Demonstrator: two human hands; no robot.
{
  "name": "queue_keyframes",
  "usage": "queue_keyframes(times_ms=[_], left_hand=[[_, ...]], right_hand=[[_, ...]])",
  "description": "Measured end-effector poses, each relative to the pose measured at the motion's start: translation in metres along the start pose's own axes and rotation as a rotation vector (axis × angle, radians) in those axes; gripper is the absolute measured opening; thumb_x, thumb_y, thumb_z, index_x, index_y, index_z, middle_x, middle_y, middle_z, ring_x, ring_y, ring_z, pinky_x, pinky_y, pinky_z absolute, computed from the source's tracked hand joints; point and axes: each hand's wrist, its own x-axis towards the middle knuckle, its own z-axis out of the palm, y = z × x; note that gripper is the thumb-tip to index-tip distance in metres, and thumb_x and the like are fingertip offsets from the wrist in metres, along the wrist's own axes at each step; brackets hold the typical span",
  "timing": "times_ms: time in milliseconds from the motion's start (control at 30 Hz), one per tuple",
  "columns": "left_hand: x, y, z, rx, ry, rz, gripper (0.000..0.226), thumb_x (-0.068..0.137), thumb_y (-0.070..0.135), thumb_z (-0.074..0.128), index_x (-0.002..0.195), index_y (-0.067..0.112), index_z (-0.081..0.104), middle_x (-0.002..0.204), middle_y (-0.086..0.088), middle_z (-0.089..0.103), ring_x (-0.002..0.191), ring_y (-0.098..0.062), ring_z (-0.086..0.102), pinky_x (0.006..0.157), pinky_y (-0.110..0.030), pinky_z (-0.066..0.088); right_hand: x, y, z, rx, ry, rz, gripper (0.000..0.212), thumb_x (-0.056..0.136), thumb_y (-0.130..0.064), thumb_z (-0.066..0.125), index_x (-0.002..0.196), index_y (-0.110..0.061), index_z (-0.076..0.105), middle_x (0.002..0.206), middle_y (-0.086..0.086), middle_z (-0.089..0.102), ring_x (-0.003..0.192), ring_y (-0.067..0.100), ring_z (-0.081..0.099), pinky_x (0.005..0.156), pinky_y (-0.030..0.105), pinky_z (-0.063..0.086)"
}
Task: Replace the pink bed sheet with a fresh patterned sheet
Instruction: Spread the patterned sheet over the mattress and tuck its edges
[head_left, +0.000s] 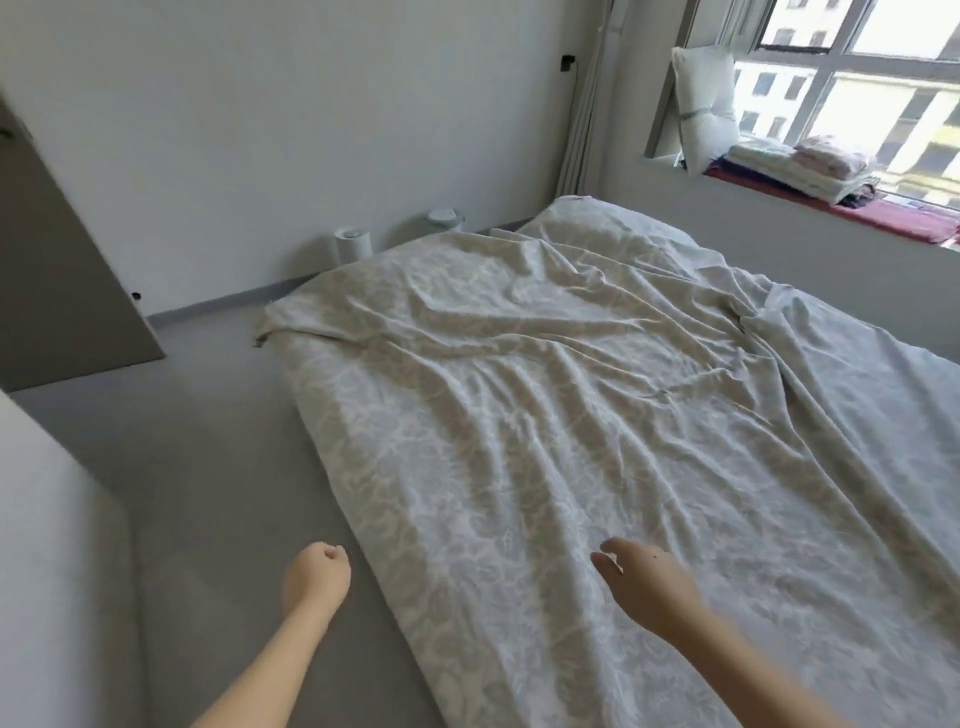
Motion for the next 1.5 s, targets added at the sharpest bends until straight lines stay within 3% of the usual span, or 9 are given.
queue_keyframes(times_ms=[233,433,600,700,900,1100,1200,1333,1500], left_hand=[[0.146,-0.056,-0.093,-0.185,-0.002,-0.182,0.033,0.096,0.020,0.045,0.072,0.003,0.061,0.079,-0.016,0.066,0.069,-0.030,0.055,0.061,-0.031,0.036],[0.266,-0.069,-0.130,-0.409,-0.039,-0.321,0.032,0.094,0.018,0.047,0.067,0.005,0.058,0.074,-0.014,0.064,0.072,-0.029,0.059,0.070,-0.033,0.049],[0.357,-0.069,-0.131,-0.682,-0.067,-0.456,0.028,0.093,0.012,0.050,0.066,0.008,0.056,0.066,-0.007,0.057,0.060,-0.021,0.050,0.060,-0.028,0.043],[0.422,-0.064,-0.125,-0.807,-0.090,-0.528,0.023,0.091,0.011,0.052,0.069,0.009,0.057,0.068,-0.006,0.058,0.060,-0.018,0.051,0.057,-0.026,0.043],[0.565,-0.037,-0.109,-0.935,-0.090,-0.629,0.015,0.090,0.010,0.055,0.076,0.011,0.057,0.071,-0.003,0.059,0.062,-0.013,0.053,0.061,-0.025,0.044],[0.734,-0.009,-0.070,-0.953,-0.103,-0.643,0.019,0.091,0.009,0.055,0.073,0.013,0.057,0.072,-0.002,0.059,0.065,-0.010,0.053,0.062,-0.021,0.043],[0.792,0.003,-0.057,-0.967,-0.132,-0.622,0.020,0.093,0.009,0.053,0.074,0.014,0.055,0.073,-0.001,0.057,0.065,-0.008,0.052,0.063,-0.020,0.042],[0.886,0.010,-0.031,-0.919,-0.182,-0.583,0.006,0.094,0.010,0.053,0.089,0.012,0.057,0.087,-0.005,0.059,0.069,-0.009,0.052,0.066,-0.022,0.044],[0.984,0.028,-0.003,-0.879,-0.343,-0.562,0.039,0.088,0.034,0.064,0.121,0.017,0.053,0.128,-0.004,0.053,0.113,-0.023,0.052,0.092,-0.033,0.044]], right_hand=[[0.104,-0.180,0.008,0.000,-0.093,-0.034,0.039,0.101,-0.042,0.033,0.070,-0.021,0.046,0.067,-0.008,0.051,0.062,0.009,0.051,0.054,0.020,0.038],[0.191,-0.311,0.023,0.010,-0.100,-0.083,0.041,0.101,-0.041,0.034,0.064,-0.022,0.039,0.063,-0.008,0.047,0.054,0.007,0.044,0.049,0.019,0.033],[0.272,-0.382,0.051,0.036,-0.165,-0.105,0.032,0.099,-0.043,0.040,0.085,-0.021,0.059,0.077,-0.007,0.059,0.064,0.008,0.052,0.057,0.018,0.041],[0.335,-0.419,0.066,0.102,-0.217,-0.046,0.040,0.097,-0.038,0.044,0.063,-0.018,0.044,0.061,-0.005,0.048,0.050,0.010,0.042,0.049,0.020,0.033],[0.479,-0.485,0.114,0.928,-0.311,0.374,0.025,0.096,-0.022,0.053,0.083,-0.003,0.064,0.077,0.012,0.065,0.068,0.023,0.061,0.061,0.031,0.052],[0.617,-0.559,0.176,1.686,-0.469,0.864,0.041,0.100,-0.016,0.046,0.131,0.011,0.044,0.112,0.028,0.060,0.101,0.040,0.059,0.066,0.036,0.059],[0.646,-0.583,0.207,1.977,-0.452,1.071,0.042,0.100,-0.016,0.045,0.136,0.006,0.039,0.121,0.024,0.055,0.114,0.038,0.054,0.044,0.039,0.056],[0.693,-0.612,0.259,2.193,-0.382,1.319,0.034,0.100,-0.017,0.045,0.129,0.000,0.045,0.140,0.017,0.046,0.130,0.032,0.044,0.092,0.044,0.048],[0.748,-0.640,0.301,2.420,-0.142,1.478,0.043,0.100,-0.021,0.042,0.140,-0.005,0.039,0.145,0.013,0.041,0.136,0.027,0.036,0.109,0.046,0.032]])
